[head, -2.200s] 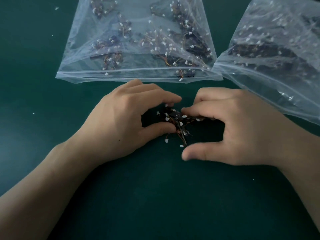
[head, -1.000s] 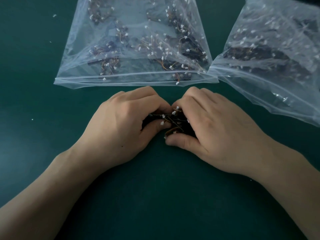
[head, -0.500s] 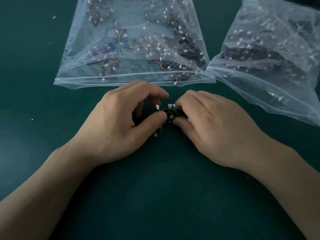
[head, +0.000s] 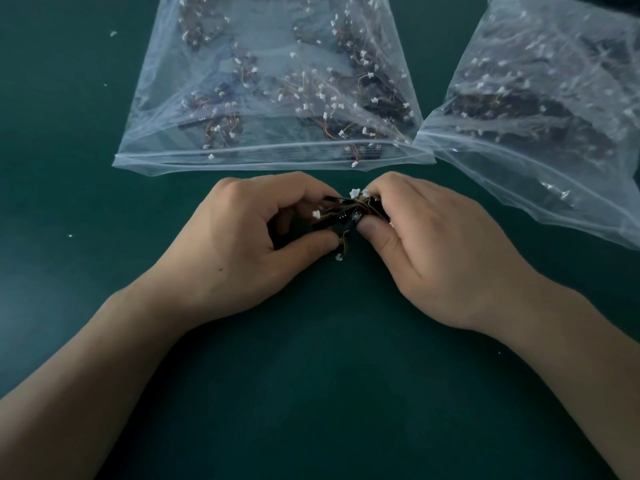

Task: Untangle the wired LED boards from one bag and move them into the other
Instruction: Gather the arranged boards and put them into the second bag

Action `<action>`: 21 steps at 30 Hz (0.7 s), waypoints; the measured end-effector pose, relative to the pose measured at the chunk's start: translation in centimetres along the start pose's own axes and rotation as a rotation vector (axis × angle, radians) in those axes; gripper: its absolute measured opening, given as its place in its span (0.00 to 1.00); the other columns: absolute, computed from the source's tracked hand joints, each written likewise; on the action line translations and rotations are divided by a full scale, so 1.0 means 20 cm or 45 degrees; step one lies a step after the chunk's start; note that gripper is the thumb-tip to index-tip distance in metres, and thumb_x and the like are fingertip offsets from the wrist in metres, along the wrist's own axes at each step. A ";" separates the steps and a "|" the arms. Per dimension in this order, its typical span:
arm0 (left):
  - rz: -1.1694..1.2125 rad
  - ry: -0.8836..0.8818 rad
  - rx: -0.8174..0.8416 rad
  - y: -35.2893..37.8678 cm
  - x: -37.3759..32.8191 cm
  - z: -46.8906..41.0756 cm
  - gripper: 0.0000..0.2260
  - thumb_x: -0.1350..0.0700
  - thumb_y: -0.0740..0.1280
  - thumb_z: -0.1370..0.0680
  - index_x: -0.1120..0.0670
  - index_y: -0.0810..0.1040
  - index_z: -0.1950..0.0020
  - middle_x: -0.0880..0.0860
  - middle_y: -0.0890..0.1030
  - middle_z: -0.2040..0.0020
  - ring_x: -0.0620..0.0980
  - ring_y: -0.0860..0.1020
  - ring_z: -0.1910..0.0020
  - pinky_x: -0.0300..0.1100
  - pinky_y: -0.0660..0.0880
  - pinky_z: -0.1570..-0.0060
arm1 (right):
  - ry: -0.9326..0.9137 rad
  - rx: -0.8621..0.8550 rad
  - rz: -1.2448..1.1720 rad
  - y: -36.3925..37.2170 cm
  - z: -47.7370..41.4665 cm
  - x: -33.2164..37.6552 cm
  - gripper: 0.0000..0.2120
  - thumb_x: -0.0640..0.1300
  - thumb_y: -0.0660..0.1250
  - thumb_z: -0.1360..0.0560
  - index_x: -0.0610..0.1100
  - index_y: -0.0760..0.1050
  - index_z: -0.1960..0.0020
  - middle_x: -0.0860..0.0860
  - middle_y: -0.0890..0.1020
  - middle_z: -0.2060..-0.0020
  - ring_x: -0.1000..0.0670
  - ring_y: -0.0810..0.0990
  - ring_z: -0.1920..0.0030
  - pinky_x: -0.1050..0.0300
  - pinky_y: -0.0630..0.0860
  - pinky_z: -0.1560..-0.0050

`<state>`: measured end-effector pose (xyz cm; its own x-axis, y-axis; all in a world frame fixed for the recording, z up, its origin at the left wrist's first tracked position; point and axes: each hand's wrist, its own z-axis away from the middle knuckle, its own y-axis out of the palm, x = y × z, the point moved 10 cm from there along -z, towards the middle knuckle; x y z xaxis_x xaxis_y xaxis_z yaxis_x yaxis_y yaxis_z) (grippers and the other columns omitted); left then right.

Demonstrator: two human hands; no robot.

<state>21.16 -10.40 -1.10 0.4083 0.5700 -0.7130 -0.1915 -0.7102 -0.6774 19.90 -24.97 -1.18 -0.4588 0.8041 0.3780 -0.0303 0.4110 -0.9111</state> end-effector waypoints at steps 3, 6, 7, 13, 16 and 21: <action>0.020 -0.015 -0.008 0.00 0.00 0.00 0.13 0.49 0.76 0.25 0.39 0.82 0.43 0.40 0.84 0.56 0.50 0.78 0.64 0.37 0.73 0.63 | -0.022 -0.003 -0.006 0.00 0.00 0.01 0.15 0.55 0.54 0.16 0.46 0.72 0.44 0.62 0.65 0.61 0.55 0.65 0.61 0.60 0.61 0.64; 0.039 -0.041 -0.010 0.01 0.00 0.00 0.12 0.49 0.76 0.26 0.39 0.83 0.44 0.43 0.85 0.56 0.51 0.81 0.63 0.42 0.74 0.61 | -0.072 0.024 -0.045 0.01 0.00 0.03 0.14 0.54 0.54 0.16 0.45 0.72 0.44 0.59 0.70 0.58 0.53 0.68 0.60 0.54 0.60 0.61; 0.042 -0.052 -0.007 0.01 0.00 0.00 0.11 0.49 0.76 0.26 0.40 0.83 0.45 0.44 0.85 0.57 0.51 0.81 0.63 0.43 0.74 0.61 | -0.086 0.029 -0.060 0.01 0.00 0.04 0.14 0.53 0.55 0.16 0.45 0.73 0.45 0.59 0.70 0.58 0.54 0.68 0.60 0.55 0.60 0.60; 0.046 -0.094 -0.026 0.01 -0.01 0.01 0.09 0.49 0.75 0.28 0.44 0.82 0.49 0.45 0.85 0.59 0.52 0.80 0.64 0.45 0.74 0.62 | -0.149 0.085 -0.096 0.04 0.00 0.06 0.16 0.54 0.55 0.15 0.44 0.75 0.44 0.57 0.74 0.57 0.52 0.70 0.58 0.52 0.66 0.57; 0.040 -0.098 -0.033 0.01 -0.01 0.01 0.09 0.49 0.74 0.28 0.44 0.82 0.49 0.43 0.85 0.60 0.51 0.81 0.64 0.45 0.75 0.62 | -0.192 0.113 -0.104 0.06 0.00 0.09 0.16 0.54 0.55 0.15 0.44 0.75 0.45 0.57 0.72 0.58 0.54 0.68 0.59 0.54 0.65 0.56; 0.019 -0.093 -0.015 0.01 -0.01 0.00 0.10 0.48 0.74 0.26 0.42 0.82 0.46 0.44 0.85 0.58 0.51 0.82 0.62 0.47 0.76 0.61 | -0.164 0.078 -0.058 0.05 0.00 0.09 0.15 0.53 0.55 0.16 0.44 0.74 0.47 0.58 0.70 0.59 0.54 0.67 0.61 0.55 0.60 0.58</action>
<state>20.92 -10.73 -1.12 0.3392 0.5878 -0.7345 -0.1865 -0.7232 -0.6649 19.10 -23.02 -1.43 -0.5655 0.7219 0.3988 -0.1062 0.4158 -0.9033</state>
